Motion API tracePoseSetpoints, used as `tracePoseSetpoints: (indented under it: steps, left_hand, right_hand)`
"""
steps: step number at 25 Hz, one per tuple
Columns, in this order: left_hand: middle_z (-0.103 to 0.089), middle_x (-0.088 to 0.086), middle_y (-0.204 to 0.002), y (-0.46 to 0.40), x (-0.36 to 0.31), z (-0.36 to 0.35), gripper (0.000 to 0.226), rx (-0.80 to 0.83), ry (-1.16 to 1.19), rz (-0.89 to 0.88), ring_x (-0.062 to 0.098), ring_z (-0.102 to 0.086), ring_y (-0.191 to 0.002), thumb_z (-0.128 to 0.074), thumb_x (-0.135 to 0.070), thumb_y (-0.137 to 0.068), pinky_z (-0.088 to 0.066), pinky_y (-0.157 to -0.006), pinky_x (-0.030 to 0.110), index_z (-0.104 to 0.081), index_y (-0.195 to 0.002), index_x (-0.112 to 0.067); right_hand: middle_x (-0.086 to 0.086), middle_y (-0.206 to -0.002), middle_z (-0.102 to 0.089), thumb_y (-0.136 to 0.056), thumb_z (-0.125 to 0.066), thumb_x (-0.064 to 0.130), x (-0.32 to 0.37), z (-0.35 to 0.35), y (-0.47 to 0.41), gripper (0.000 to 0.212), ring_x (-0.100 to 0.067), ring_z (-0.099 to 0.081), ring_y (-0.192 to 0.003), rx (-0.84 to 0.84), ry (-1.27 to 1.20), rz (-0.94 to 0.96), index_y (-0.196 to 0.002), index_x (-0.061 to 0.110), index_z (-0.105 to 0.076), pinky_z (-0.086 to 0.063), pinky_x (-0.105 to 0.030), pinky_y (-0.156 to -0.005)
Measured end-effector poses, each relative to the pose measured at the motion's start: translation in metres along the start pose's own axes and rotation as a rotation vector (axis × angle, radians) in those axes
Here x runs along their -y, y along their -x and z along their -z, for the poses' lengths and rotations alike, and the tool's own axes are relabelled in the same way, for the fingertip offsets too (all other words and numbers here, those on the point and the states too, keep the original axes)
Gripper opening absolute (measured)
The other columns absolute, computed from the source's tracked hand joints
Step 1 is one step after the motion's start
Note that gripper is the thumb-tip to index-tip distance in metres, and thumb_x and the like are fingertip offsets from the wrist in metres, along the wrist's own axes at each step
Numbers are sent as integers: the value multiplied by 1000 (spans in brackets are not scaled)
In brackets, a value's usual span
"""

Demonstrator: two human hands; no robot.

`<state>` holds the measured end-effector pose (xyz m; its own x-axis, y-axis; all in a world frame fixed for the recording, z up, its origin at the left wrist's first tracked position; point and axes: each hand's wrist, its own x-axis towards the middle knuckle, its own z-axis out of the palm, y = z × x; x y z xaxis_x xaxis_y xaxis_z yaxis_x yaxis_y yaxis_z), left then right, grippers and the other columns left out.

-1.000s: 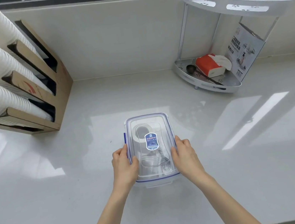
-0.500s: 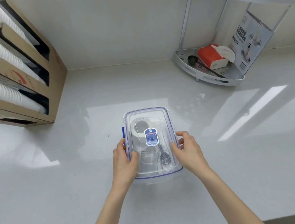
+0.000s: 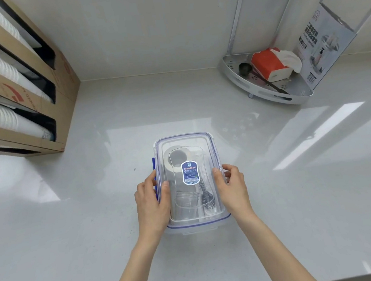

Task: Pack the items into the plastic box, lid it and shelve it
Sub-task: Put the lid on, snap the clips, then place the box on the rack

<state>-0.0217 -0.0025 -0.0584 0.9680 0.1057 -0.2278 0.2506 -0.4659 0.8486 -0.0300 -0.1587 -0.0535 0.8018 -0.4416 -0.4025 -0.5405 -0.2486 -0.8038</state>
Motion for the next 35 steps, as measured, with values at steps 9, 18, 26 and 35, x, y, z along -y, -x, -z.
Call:
tracePoseSetpoints:
  steps: [9,18,26,35]
  left_hand:
    - [-41,-5,-124,-4,5,-1,41,73,203,52,14,-42,-118,-44,-28,-91,-36,-98,30,-35,-131,-24]
    - [-41,-10,-119,-2,1,0,42,109,262,114,20,-48,-122,-42,-30,-91,-41,-100,36,-32,-132,-28]
    - [-46,-4,-117,0,-3,-1,35,89,274,161,17,-51,-106,-45,-35,-90,-42,-95,34,-32,-121,-43]
    - [-35,10,-138,0,-4,-3,71,-69,57,114,24,-43,-123,-54,-31,-86,-36,-101,33,-15,-144,-19]
  right_hand:
    - [-4,-102,-58,-82,-61,42,-1,17,-13,49,-19,-55,-90,124,-108,-138,-114,5,-51,-45,-33,-80]
    - [-7,-120,-58,-96,-41,23,6,4,-1,43,-28,-53,-116,49,77,128,-137,8,-38,-36,-17,-81]
    - [-19,-111,-65,-98,-34,24,4,-4,0,43,-38,-58,-101,-49,252,208,-137,7,-37,-44,-41,-88]
    - [-17,-121,-62,-98,-35,25,6,-2,4,45,-35,-57,-107,-37,235,202,-139,7,-35,-44,-42,-93]
